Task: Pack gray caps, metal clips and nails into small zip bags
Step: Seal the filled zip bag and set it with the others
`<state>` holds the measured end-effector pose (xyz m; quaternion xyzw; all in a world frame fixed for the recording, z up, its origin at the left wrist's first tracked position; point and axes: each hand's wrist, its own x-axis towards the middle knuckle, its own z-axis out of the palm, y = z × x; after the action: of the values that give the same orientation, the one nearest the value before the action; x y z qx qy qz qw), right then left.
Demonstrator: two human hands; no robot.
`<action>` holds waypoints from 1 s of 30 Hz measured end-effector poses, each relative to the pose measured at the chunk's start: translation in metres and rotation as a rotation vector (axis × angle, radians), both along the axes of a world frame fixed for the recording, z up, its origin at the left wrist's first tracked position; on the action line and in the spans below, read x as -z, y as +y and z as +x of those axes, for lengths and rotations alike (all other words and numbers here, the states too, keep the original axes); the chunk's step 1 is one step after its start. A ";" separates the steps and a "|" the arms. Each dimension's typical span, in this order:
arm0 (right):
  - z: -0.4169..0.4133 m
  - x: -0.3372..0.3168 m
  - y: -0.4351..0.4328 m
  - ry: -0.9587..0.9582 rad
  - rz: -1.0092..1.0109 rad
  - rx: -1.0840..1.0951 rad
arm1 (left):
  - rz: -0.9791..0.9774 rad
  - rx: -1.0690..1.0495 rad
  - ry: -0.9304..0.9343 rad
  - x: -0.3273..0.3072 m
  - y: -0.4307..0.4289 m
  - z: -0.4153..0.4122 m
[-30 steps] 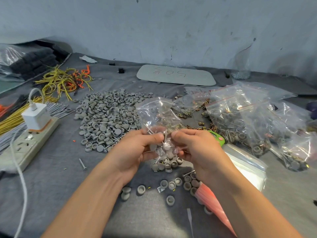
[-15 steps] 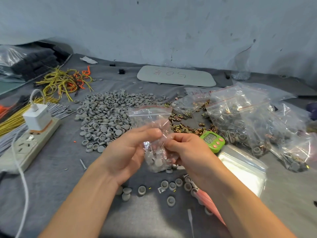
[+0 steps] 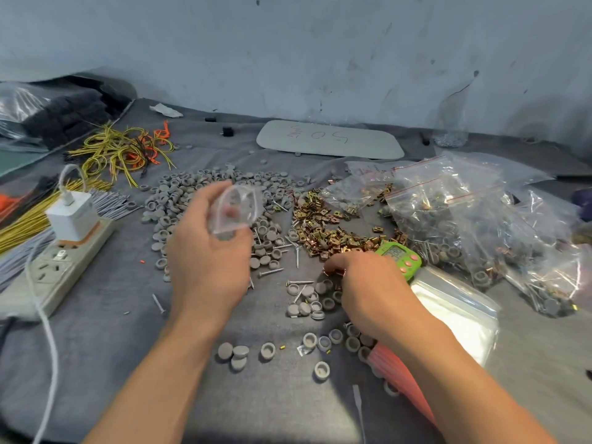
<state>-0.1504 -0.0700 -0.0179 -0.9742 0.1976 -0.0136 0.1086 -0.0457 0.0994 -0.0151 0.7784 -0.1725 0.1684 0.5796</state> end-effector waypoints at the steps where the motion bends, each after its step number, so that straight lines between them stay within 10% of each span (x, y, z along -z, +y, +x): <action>1: 0.000 -0.002 0.000 0.003 0.009 -0.002 | 0.137 -0.014 -0.009 0.005 -0.002 0.000; 9: 0.004 -0.010 0.005 0.038 0.047 0.033 | 0.670 0.196 0.077 0.023 -0.015 -0.005; 21: -0.002 -0.014 0.009 0.009 -0.083 -0.050 | 0.698 0.276 -0.051 0.021 -0.021 -0.012; 30: 0.003 -0.009 0.010 -0.274 0.226 0.104 | 0.687 0.261 -0.107 0.022 -0.021 -0.013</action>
<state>-0.1470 -0.0600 -0.0093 -0.9334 0.2311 -0.1293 0.2423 -0.0590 0.0786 -0.0373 0.8892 -0.3469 0.0655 0.2912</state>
